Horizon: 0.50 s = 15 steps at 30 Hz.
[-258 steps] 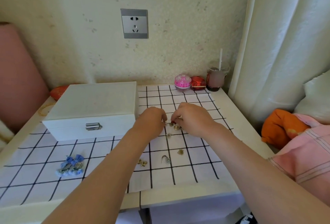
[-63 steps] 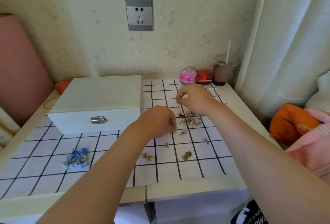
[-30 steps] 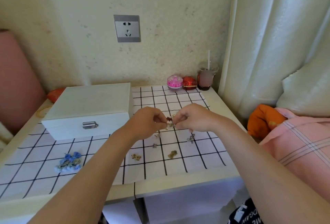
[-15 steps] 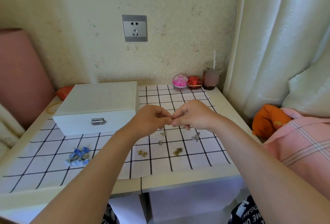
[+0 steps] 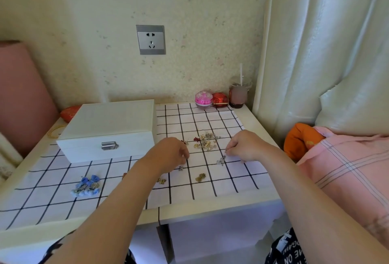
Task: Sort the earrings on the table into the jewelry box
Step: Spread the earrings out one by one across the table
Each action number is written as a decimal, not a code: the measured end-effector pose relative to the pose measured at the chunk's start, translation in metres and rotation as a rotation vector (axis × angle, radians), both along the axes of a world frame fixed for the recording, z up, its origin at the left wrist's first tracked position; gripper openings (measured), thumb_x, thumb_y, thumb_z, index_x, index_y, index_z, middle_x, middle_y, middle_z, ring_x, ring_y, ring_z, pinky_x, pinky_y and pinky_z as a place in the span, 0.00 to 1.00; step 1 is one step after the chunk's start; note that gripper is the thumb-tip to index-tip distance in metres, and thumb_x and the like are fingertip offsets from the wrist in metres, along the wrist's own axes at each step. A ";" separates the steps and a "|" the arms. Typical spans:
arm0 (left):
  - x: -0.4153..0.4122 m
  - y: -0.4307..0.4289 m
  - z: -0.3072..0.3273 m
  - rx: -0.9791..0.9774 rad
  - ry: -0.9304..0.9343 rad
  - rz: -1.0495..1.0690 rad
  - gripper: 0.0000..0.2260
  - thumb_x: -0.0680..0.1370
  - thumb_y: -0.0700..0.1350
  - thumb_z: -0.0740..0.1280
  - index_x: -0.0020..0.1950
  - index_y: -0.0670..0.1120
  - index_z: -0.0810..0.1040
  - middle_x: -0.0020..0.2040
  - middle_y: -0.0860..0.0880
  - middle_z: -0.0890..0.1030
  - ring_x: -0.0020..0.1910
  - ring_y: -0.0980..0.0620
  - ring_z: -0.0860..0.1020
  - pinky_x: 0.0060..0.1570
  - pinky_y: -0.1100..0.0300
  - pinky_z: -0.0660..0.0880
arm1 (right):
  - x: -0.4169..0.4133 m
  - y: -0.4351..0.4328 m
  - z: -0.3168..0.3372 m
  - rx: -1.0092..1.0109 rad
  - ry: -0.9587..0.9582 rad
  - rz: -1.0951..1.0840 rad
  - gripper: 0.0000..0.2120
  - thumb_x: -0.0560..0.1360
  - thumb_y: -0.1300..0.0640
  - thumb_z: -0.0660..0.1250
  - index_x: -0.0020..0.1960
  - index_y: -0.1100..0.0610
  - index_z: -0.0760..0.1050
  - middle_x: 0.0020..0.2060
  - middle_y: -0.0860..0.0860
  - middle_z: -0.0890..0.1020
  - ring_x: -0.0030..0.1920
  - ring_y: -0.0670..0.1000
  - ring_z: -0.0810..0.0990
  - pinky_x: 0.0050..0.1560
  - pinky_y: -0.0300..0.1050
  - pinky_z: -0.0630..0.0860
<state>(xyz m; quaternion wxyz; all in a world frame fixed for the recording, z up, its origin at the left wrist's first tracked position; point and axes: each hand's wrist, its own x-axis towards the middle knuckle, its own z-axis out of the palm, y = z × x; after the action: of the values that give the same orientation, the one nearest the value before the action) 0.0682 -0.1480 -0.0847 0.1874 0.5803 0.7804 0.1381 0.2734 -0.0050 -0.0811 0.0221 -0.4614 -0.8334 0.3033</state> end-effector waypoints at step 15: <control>-0.010 0.020 0.002 -0.018 -0.027 -0.047 0.04 0.76 0.48 0.73 0.47 0.50 0.79 0.42 0.56 0.78 0.46 0.54 0.77 0.43 0.63 0.71 | -0.008 0.009 0.008 -0.028 0.084 0.065 0.03 0.76 0.56 0.72 0.47 0.50 0.84 0.47 0.45 0.85 0.31 0.45 0.80 0.40 0.40 0.75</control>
<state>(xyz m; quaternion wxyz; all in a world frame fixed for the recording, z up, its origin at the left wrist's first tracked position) 0.0578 -0.1281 -0.0826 0.2064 0.5950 0.7651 0.1342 0.2653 0.0035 -0.0728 0.0408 -0.4214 -0.8420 0.3344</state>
